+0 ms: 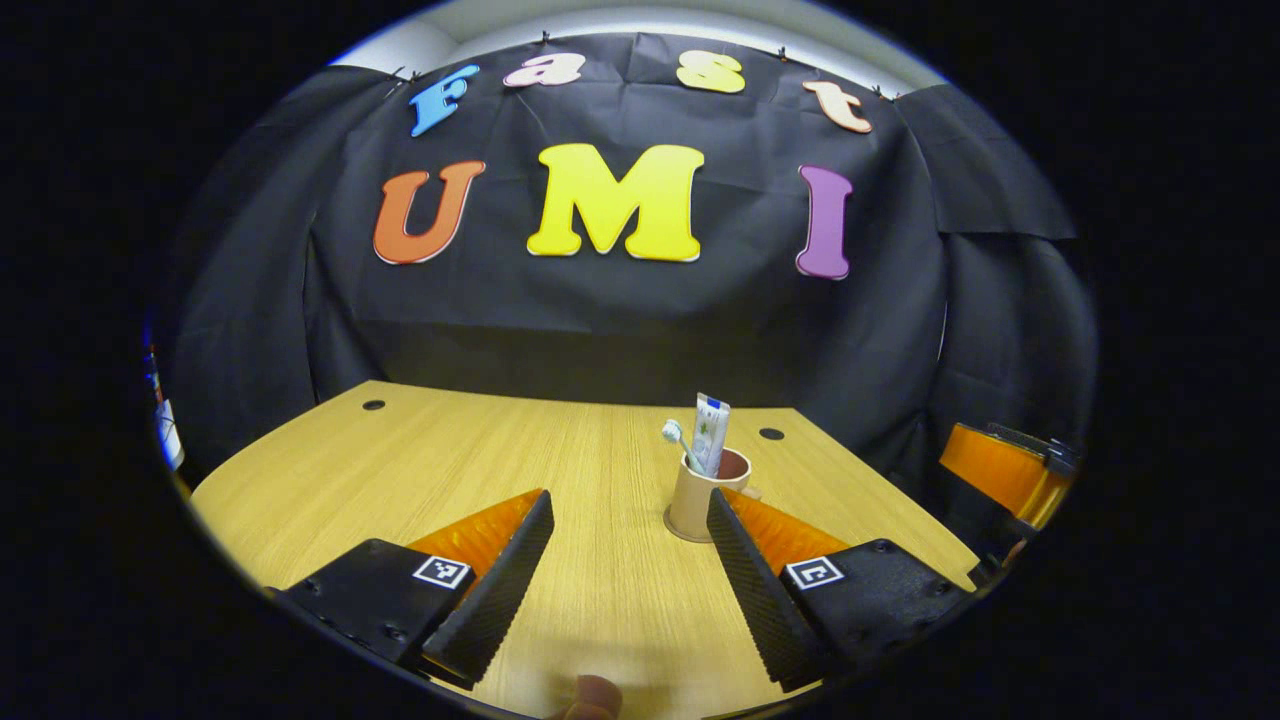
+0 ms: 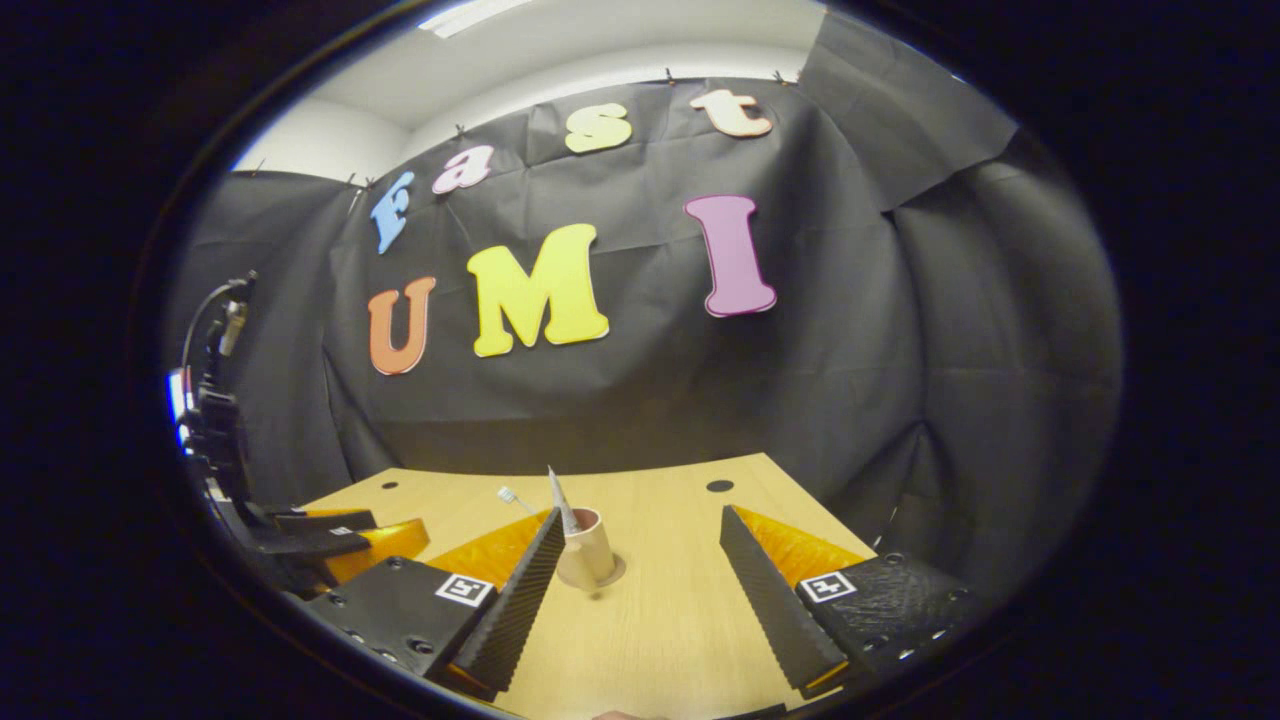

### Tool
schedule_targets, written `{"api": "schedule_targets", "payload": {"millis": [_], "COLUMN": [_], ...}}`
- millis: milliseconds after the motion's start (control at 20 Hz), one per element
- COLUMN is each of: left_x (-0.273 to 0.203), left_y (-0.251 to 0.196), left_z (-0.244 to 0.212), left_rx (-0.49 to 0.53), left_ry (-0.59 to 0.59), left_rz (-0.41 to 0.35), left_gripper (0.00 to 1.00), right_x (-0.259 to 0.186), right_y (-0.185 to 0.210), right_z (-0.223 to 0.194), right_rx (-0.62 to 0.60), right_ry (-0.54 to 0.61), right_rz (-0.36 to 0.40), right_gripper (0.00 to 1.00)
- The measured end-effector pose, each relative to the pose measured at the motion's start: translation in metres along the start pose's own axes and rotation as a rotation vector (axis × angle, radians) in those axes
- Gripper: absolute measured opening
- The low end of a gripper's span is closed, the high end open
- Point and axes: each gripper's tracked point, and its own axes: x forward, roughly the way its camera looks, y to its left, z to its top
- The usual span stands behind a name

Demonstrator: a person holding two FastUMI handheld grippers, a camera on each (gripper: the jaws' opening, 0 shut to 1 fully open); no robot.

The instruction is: Put the toothbrush and toothpaste on the desktop into the cup, then pick up the cup and place it on the coaster on the desktop.

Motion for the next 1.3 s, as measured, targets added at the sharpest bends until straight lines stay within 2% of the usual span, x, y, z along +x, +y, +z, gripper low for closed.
{"api": "schedule_targets", "payload": {"millis": [100,200,350,500,550,600,650,700,800,850,900,950,1000,1300], "left_x": [-0.015,-0.025,-0.041,-0.047,-0.046,-0.046,-0.046,-0.043,-0.041,-0.041,-0.041,-0.039,-0.038,-0.035], "left_y": [0.021,0.027,0.027,0.036,0.033,0.029,0.027,0.025,0.023,0.024,0.024,0.025,0.024,0.023], "left_z": [0.0,0.006,0.027,0.029,0.03,0.029,0.028,0.026,0.024,0.023,0.022,0.021,0.019,0.013], "left_rx": [0.007,-0.001,0.014,0.08,0.102,0.118,0.128,0.131,0.138,0.135,0.132,0.128,0.124,0.101], "left_ry": [-0.031,-0.025,-0.1,-0.115,-0.121,-0.128,-0.127,-0.123,-0.122,-0.121,-0.119,-0.117,-0.113,-0.09], "left_rz": [0.011,-0.004,-0.009,0.055,0.063,0.063,0.064,0.067,0.067,0.071,0.072,0.071,0.07,0.06], "left_gripper": [0.98,0.98,0.98,0.98,0.89,0.98,0.89,0.98,0.98,0.98,0.92,0.99,0.99,0.99], "right_x": [-0.006,-0.012,-0.025,-0.033,-0.034,-0.034,-0.033,-0.033,-0.032,-0.031,-0.029,-0.028,-0.027,-0.024], "right_y": [0.012,0.024,0.04,0.045,0.047,0.047,0.046,0.044,0.041,0.039,0.037,0.035,0.035,0.039], "right_z": [0.002,0.002,0.006,0.014,0.016,0.014,0.013,0.013,0.015,0.016,0.015,0.015,0.015,0.008], "right_rx": [-0.024,-0.046,-0.077,-0.097,-0.099,-0.103,-0.107,-0.108,-0.094,-0.087,-0.083,-0.08,-0.076,-0.086], "right_ry": [-0.02,-0.034,-0.061,-0.1,-0.108,-0.106,-0.103,-0.101,-0.103,-0.102,-0.1,-0.096,-0.092,-0.072], "right_rz": [0.002,0.007,0.02,0.02,0.02,0.023,0.023,0.022,0.021,0.02,0.016,0.014,0.015,0.033], "right_gripper": [0.95,0.95,0.95,0.95,0.95,0.91,0.91,0.91,0.92,0.95,0.93,0.92,0.95,0.99]}}
